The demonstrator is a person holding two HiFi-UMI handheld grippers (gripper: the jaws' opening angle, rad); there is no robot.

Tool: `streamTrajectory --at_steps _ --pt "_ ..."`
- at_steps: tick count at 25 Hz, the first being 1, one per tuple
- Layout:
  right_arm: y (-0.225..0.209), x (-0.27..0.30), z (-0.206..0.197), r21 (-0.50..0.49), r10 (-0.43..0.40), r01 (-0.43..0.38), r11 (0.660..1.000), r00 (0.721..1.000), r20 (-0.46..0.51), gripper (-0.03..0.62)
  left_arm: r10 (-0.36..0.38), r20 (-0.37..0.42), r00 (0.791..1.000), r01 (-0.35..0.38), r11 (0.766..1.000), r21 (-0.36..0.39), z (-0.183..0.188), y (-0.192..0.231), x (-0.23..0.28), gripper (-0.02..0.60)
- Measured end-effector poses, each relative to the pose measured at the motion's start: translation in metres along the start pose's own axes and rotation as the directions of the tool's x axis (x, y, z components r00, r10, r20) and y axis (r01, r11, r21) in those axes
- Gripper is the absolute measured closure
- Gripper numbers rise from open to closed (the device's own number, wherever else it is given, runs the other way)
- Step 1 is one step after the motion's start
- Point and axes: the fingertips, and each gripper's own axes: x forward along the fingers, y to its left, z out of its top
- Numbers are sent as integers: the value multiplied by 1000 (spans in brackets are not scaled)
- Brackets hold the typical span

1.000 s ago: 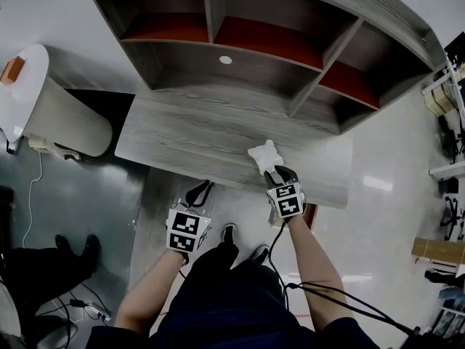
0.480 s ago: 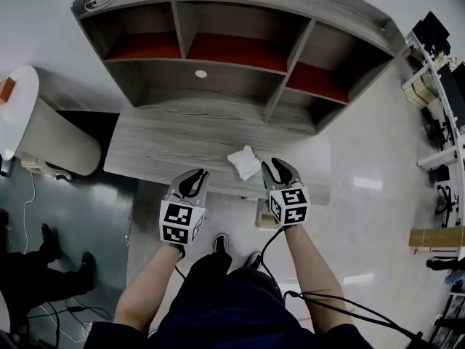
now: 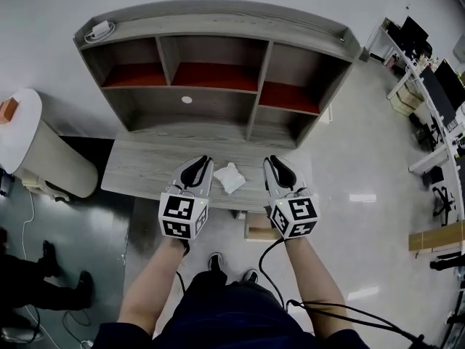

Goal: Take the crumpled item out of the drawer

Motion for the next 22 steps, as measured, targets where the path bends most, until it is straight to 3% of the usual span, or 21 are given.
streamTrajectory --at_steps 10,16,19,22 --pt "-16 -59 97 -110 -73 98 989 975 208 534 -12 213 977 -1 998 61 98 -44 -12 546" --pt "-23 -82 111 -102 -90 117 988 967 239 534 -7 238 971 -11 997 75 113 -63 -24 546" --pt "-29 -91 112 -94 -112 138 986 963 246 588 1 242 970 -19 997 73 113 -67 -28 546" --pt "-34 -96 111 -77 -124 147 986 962 245 588 15 235 972 -31 997 64 109 -65 -33 546"
